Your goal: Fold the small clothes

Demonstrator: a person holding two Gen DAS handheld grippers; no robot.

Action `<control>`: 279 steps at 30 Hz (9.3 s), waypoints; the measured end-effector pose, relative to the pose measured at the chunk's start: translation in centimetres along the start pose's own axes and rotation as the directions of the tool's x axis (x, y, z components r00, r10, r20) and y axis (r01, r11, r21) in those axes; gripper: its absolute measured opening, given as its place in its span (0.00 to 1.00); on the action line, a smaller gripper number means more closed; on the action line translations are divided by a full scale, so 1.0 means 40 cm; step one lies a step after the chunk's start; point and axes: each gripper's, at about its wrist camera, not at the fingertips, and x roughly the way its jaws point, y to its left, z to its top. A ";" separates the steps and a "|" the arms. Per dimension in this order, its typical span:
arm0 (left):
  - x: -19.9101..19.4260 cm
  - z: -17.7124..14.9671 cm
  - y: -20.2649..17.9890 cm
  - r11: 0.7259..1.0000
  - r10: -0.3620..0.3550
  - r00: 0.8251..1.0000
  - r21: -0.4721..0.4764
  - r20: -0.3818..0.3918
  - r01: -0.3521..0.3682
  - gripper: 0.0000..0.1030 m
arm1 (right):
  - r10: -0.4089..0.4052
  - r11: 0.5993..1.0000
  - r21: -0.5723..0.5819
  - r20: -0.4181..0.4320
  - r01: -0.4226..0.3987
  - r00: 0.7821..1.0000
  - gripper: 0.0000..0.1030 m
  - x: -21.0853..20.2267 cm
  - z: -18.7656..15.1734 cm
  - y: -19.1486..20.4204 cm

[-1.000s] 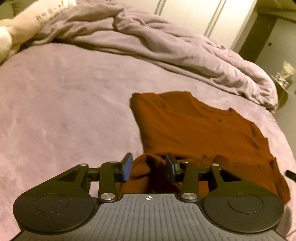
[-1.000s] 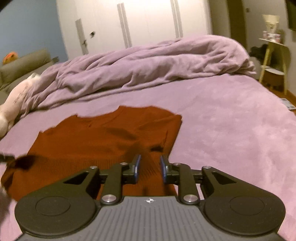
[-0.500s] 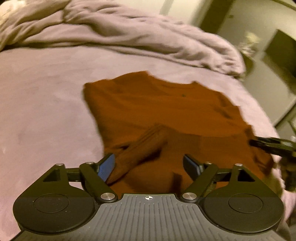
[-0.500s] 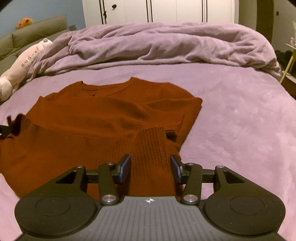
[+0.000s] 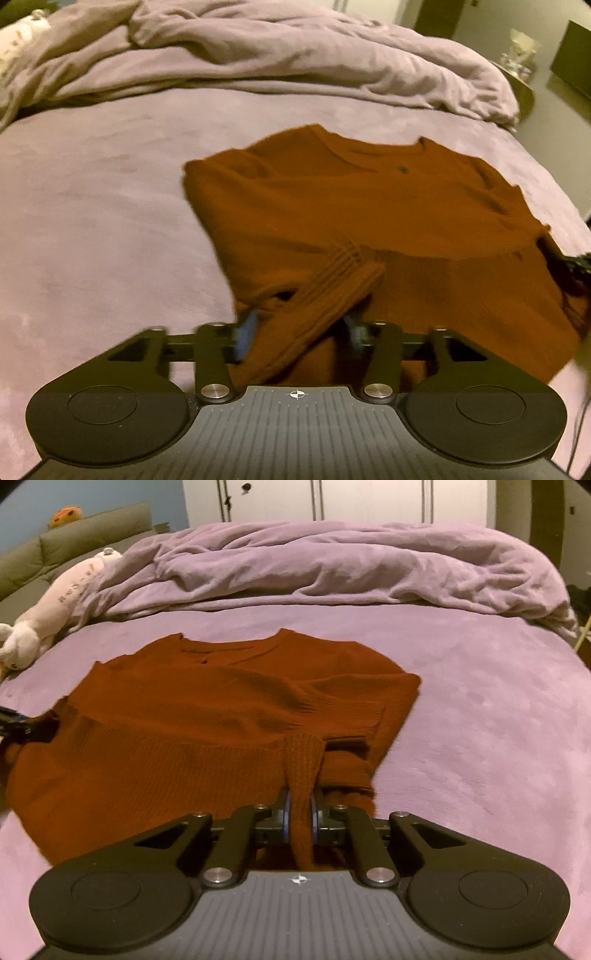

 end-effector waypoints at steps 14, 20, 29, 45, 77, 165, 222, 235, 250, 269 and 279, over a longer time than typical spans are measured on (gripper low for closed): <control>-0.117 0.034 -0.032 1.000 -0.011 0.992 -0.011 0.128 0.012 0.09 | -0.053 0.996 -0.070 0.020 0.054 0.998 0.08 -0.018 0.028 0.054; -0.195 0.133 -0.051 1.000 0.007 0.968 0.014 0.250 -0.011 0.09 | -0.070 0.990 -0.105 0.176 0.089 0.982 0.07 -0.119 0.121 0.075; -0.056 0.310 -0.026 0.978 0.206 0.929 -0.067 0.308 -0.195 0.09 | -0.283 0.947 -0.067 0.283 0.313 0.916 0.07 0.019 0.320 0.067; 0.163 0.295 0.011 0.947 0.320 0.930 -0.092 0.181 -0.308 0.09 | -0.370 0.923 -0.049 0.153 0.381 0.916 0.07 0.292 0.312 0.040; 0.323 0.221 -0.197 0.984 0.178 0.969 -0.063 0.174 -0.169 0.73 | 0.045 0.998 0.043 0.070 -0.048 0.997 0.00 0.402 0.264 0.189; 0.103 0.038 0.192 0.731 -0.306 0.952 -0.635 0.025 0.251 0.39 | -0.056 0.997 -0.047 0.041 0.058 0.998 0.24 0.083 0.047 0.383; 0.079 0.020 -0.210 0.978 -0.087 0.996 -0.189 -0.009 0.083 0.86 | 0.022 0.962 0.270 0.033 -0.031 0.999 0.07 0.041 0.059 0.127; 0.045 0.022 -0.225 0.985 -0.053 0.999 -0.164 0.003 0.053 0.83 | 0.311 0.790 0.546 0.037 -0.279 0.950 0.16 0.195 0.161 0.113; 0.091 0.062 -0.272 0.987 -0.066 0.997 -0.147 -0.031 0.061 0.88 | 0.080 0.960 0.271 -0.038 -0.066 0.996 0.12 0.132 0.141 0.103; 0.088 0.047 -0.267 0.989 -0.053 0.998 -0.139 -0.026 0.049 0.93 | 0.340 0.765 0.571 0.037 -0.299 0.940 0.46 0.140 0.115 -0.016; 0.042 -0.001 -0.319 0.995 -0.060 0.998 -0.074 -0.006 0.059 0.90 | 0.277 0.859 0.446 0.005 -0.250 0.961 0.29 0.202 0.184 0.054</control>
